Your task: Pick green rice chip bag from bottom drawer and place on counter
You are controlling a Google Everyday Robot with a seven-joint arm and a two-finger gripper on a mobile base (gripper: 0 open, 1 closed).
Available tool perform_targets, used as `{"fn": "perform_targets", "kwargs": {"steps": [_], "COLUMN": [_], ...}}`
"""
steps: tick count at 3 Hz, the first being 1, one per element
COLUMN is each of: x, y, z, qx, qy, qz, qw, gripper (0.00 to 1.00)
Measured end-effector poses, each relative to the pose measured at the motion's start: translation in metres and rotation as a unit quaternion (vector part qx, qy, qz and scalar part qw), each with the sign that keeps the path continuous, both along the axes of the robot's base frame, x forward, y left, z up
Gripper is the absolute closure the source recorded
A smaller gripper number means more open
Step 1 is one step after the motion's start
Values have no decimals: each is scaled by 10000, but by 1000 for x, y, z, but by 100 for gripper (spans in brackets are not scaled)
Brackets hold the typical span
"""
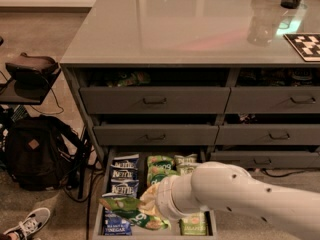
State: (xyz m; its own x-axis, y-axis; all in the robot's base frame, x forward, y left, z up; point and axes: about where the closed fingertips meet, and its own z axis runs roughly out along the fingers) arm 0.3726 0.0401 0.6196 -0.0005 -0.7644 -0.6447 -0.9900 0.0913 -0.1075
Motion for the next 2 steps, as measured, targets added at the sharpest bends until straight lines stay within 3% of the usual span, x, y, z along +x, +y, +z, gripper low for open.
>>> {"fn": "perform_targets", "kwargs": {"steps": [1,2], "x": [4,24], "y": [1,-5], "z": [64,121], "qx": [360,746], "qy": [-410,-741], "qz": [-227,-777], "qw": [9983,9914], "gripper": [100,100]}}
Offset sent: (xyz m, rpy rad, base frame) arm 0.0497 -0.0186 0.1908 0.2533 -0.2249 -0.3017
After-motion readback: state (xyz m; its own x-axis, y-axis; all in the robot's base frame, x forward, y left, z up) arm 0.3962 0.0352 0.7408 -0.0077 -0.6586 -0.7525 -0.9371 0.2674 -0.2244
